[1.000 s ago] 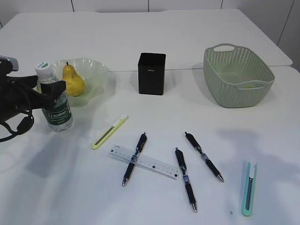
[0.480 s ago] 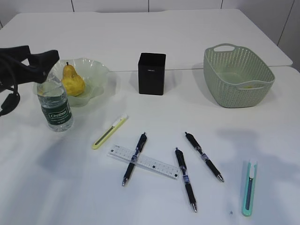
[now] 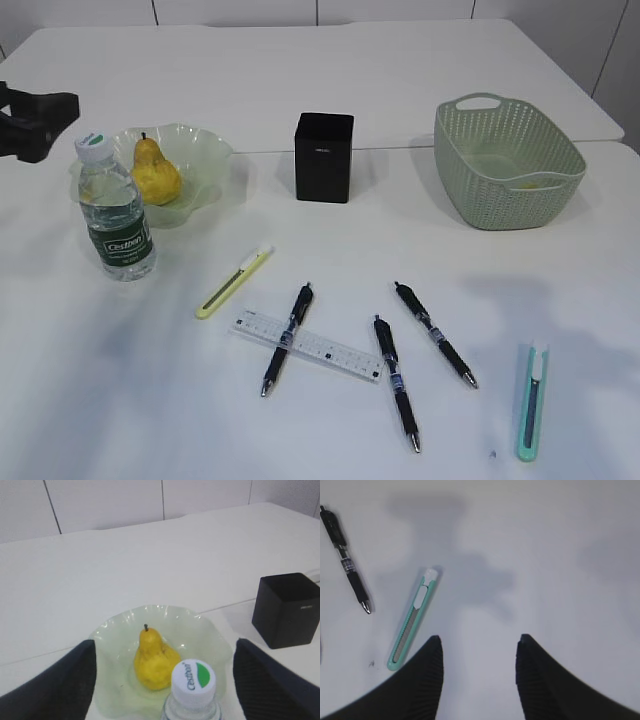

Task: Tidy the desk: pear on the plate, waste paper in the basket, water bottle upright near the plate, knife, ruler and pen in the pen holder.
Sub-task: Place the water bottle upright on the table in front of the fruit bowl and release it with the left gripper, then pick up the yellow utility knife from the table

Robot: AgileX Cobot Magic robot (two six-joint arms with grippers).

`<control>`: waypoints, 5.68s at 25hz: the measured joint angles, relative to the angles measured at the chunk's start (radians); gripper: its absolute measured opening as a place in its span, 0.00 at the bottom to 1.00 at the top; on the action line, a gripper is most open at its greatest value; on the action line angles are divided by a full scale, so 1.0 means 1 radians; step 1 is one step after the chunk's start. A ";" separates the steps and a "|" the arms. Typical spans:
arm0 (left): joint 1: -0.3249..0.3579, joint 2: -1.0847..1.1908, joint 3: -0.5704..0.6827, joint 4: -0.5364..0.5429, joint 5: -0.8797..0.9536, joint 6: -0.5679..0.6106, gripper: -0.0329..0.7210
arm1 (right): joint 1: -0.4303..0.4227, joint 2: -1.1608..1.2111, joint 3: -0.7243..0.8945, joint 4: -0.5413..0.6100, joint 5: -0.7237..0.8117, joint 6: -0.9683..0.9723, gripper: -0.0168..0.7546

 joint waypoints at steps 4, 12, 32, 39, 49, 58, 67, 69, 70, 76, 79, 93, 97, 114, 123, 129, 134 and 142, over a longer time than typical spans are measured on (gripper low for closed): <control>0.000 -0.132 0.002 0.000 0.195 -0.013 0.83 | 0.000 0.000 0.000 0.000 0.024 0.000 0.52; 0.000 -0.410 0.002 -0.004 0.537 -0.032 0.83 | 0.000 0.000 0.000 0.003 0.106 0.000 0.52; -0.278 -0.415 -0.369 -0.273 1.302 0.094 0.74 | 0.000 0.000 0.000 0.061 0.133 0.000 0.52; -0.342 -0.262 -0.501 -0.405 1.539 0.238 0.74 | 0.000 0.000 0.000 0.061 0.136 0.000 0.52; -0.344 0.017 -0.737 -0.480 1.713 0.362 0.74 | 0.000 0.000 0.000 0.061 0.162 0.000 0.52; -0.344 0.245 -0.941 -0.568 1.785 0.487 0.73 | 0.000 0.000 0.000 0.061 0.167 0.000 0.52; -0.344 0.411 -1.007 -0.574 1.748 0.544 0.69 | 0.000 0.000 0.000 0.061 0.172 0.000 0.52; -0.348 0.438 -1.007 -0.574 1.704 0.545 0.69 | 0.000 0.000 0.000 0.061 0.172 0.000 0.52; -0.352 0.452 -1.007 -0.570 1.686 0.545 0.69 | 0.000 0.000 0.000 0.061 0.172 0.000 0.52; -0.442 0.529 -1.007 -0.486 1.561 0.546 0.69 | 0.000 0.000 0.000 0.061 0.173 0.000 0.52; -0.472 0.578 -1.017 -0.459 1.535 0.531 0.69 | 0.000 0.000 0.000 0.055 0.174 0.000 0.52; -0.476 0.759 -1.185 -0.397 1.609 0.471 0.69 | 0.000 0.000 0.000 0.061 0.217 0.000 0.52; -0.476 0.791 -1.219 -0.397 1.637 0.469 0.69 | 0.000 0.000 0.000 0.061 0.222 0.000 0.52; -0.433 0.877 -1.225 -0.403 1.641 0.463 0.67 | 0.000 0.000 0.000 0.115 0.245 0.000 0.52; -0.433 0.902 -1.227 -0.406 1.635 0.463 0.65 | 0.000 0.000 0.000 0.115 0.245 0.000 0.52; -0.433 0.902 -1.227 -0.408 1.631 0.463 0.64 | 0.000 0.000 0.000 0.117 0.245 0.000 0.52; -0.433 0.902 -1.227 -0.410 1.631 0.462 0.63 | 0.000 0.000 0.000 0.117 0.245 0.000 0.52; -0.433 0.916 -1.227 -0.417 1.631 0.462 0.63 | 0.000 0.000 0.000 0.117 0.245 0.000 0.52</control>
